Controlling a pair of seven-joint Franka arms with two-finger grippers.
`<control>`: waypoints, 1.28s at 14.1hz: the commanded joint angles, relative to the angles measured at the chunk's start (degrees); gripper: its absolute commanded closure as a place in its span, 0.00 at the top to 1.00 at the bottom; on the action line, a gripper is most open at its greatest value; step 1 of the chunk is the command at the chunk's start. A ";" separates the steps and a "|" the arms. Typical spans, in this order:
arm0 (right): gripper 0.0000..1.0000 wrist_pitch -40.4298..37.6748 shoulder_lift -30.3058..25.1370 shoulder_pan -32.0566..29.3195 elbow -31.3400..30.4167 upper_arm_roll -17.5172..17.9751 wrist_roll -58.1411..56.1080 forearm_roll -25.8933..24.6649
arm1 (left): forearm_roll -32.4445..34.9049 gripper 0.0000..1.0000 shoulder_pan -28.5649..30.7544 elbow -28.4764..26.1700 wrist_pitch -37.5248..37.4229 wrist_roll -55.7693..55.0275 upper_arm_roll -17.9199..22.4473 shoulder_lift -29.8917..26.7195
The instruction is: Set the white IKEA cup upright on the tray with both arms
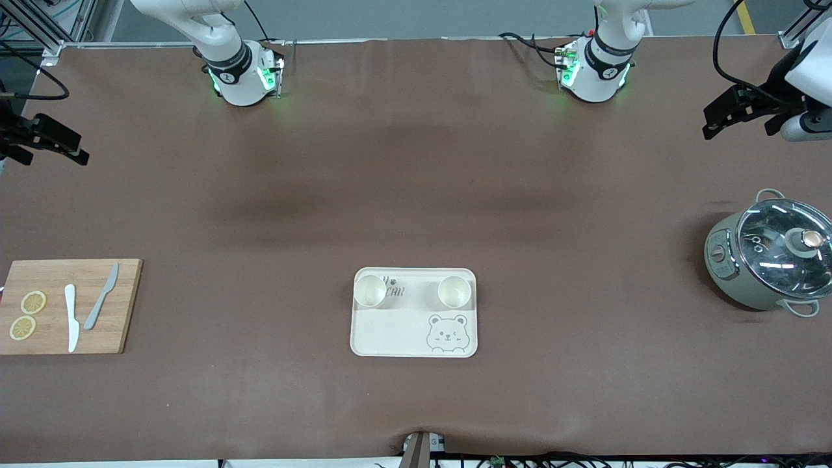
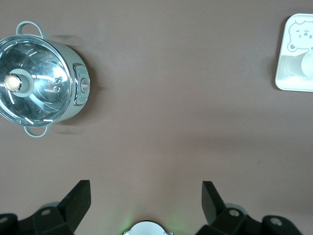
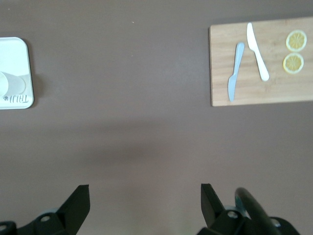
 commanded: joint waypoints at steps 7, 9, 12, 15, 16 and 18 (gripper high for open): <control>1.00 0.60 1.78 0.62 4.90 0.49 -3.53 -0.20 | 1.25 1.00 0.27 2.43 -0.97 -0.21 -0.43 1.68; 1.00 0.51 1.87 0.71 4.81 0.49 -3.27 -0.20 | 1.25 1.00 0.27 2.52 -1.32 -0.13 -0.43 1.50; 1.00 0.51 1.87 0.53 4.81 0.49 -3.18 -0.11 | 1.34 1.00 0.36 2.78 -1.85 -0.21 0.01 1.50; 1.00 0.60 2.22 0.53 4.81 0.49 -3.18 -0.11 | 1.34 1.00 0.36 2.78 -1.85 -0.21 0.01 1.59; 1.00 0.60 2.22 0.53 4.81 0.49 -3.18 -0.11 | 1.25 1.00 0.36 2.87 -1.85 -0.21 0.01 1.59; 1.00 0.78 2.48 0.36 4.81 0.49 -3.18 -0.11 | 1.25 1.00 0.27 2.87 -1.85 -0.21 0.01 1.59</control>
